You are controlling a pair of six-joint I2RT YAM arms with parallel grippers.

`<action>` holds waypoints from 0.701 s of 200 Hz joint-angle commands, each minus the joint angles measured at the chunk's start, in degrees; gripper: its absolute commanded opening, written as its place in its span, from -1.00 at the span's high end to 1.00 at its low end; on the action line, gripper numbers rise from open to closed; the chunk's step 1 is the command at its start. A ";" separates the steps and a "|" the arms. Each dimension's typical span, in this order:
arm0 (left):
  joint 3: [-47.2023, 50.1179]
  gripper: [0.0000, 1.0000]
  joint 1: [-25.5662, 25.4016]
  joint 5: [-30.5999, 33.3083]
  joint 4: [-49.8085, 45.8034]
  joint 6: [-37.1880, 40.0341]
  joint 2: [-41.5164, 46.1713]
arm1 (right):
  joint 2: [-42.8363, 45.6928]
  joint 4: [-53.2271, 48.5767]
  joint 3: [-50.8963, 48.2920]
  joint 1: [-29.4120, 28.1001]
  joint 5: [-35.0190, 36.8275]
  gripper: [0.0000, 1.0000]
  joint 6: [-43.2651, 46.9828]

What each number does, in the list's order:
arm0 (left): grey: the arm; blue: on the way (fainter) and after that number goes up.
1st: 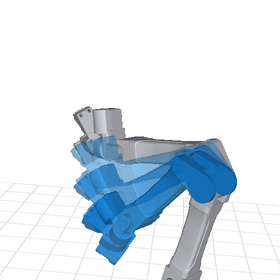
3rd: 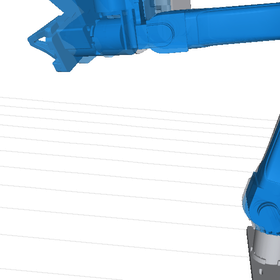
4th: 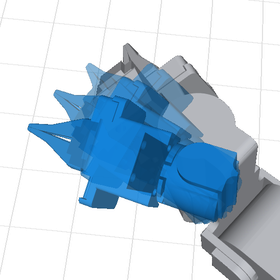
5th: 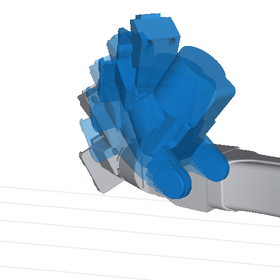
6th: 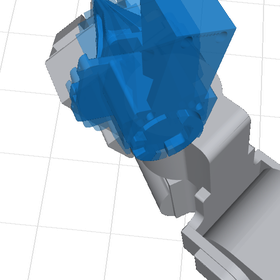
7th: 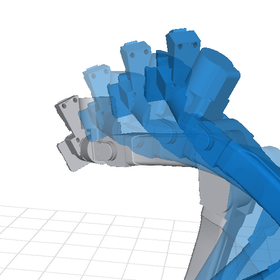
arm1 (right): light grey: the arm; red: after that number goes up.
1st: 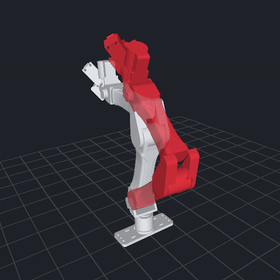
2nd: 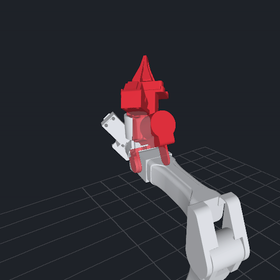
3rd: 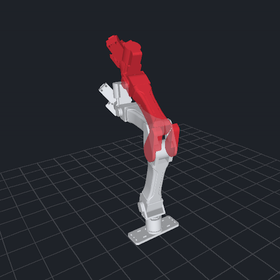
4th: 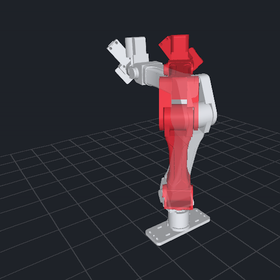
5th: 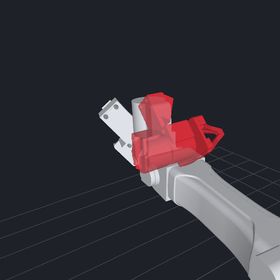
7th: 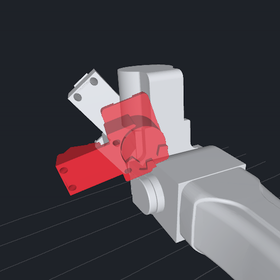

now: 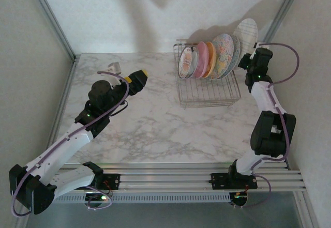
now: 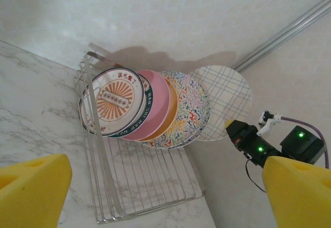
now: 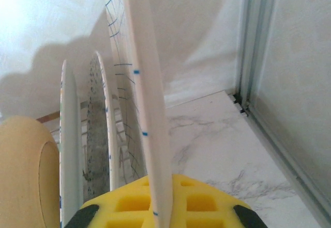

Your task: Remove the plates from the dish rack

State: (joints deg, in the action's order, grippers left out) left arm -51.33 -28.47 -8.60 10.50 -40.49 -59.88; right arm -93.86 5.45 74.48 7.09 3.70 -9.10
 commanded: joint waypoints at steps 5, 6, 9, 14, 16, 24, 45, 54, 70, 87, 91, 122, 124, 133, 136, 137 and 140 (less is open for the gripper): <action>-1.31 -0.89 -0.58 -1.53 1.54 0.24 0.68 | 3.96 1.06 3.37 -0.04 4.55 1.00 0.64; -1.31 -0.89 -0.60 -1.52 1.54 0.24 0.70 | 4.00 0.97 3.38 -0.05 4.64 1.00 0.65; -1.32 -0.89 -0.58 -1.57 1.54 0.26 0.77 | 4.22 0.77 3.39 -0.02 4.93 1.00 0.74; -1.32 -0.89 -0.59 -1.60 1.54 0.24 0.86 | 4.57 0.39 3.42 -0.03 5.44 1.00 0.88; -1.32 -0.89 -0.62 -1.60 1.54 0.24 0.94 | 4.68 0.29 3.40 -0.08 5.61 1.00 0.92; -1.26 -0.89 -0.62 -1.69 1.53 0.24 0.98 | 5.28 -0.26 3.32 -0.02 6.33 1.00 1.17; -1.23 -0.89 -0.60 -1.94 1.63 0.24 1.33 | 7.15 -0.71 2.68 -0.06 7.92 1.00 1.61; -1.21 -0.89 -0.62 -2.03 1.63 0.25 1.42 | 8.13 -1.07 2.46 -0.04 8.49 1.00 1.81; -1.21 -0.89 -0.61 -2.29 1.70 0.09 1.43 | 9.96 -1.91 2.26 -0.02 9.43 1.00 1.90; -1.23 -0.89 -0.58 -2.77 1.87 -0.23 1.35 | 12.22 -2.98 2.26 -0.06 9.71 1.00 1.98; -1.15 -0.89 -0.62 -2.87 1.96 -0.35 1.34 | 12.70 -3.41 2.40 -0.07 9.75 1.00 1.98; -1.12 -0.89 -0.71 -3.82 2.37 -1.49 0.71 | 17.74 -6.03 2.19 -0.09 10.06 1.00 1.43; -1.13 -0.89 -0.71 -3.84 2.34 -1.58 0.66 | 18.10 -6.17 2.17 -0.07 9.91 1.00 1.38; -1.35 -0.89 -0.75 -4.15 2.38 -2.09 0.20 | 19.69 -6.96 2.21 -0.22 9.22 1.00 0.95; -1.40 -0.89 -0.79 -4.31 2.37 -2.25 0.01 | 20.08 -7.29 2.33 -0.26 8.95 1.00 0.79; -1.44 -0.89 -0.80 -4.31 2.35 -2.28 -0.03 | 20.32 -7.38 2.34 -0.25 8.86 1.00 0.73; -1.53 -0.89 -0.80 -4.53 2.38 -2.53 -0.25 | 20.90 -7.66 2.36 -0.38 8.61 1.00 0.63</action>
State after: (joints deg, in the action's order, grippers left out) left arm -51.33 -28.58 -10.85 10.55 -41.32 -59.68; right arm -78.46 -3.66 75.11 7.09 12.40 -8.08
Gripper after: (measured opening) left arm 0.946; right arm 0.080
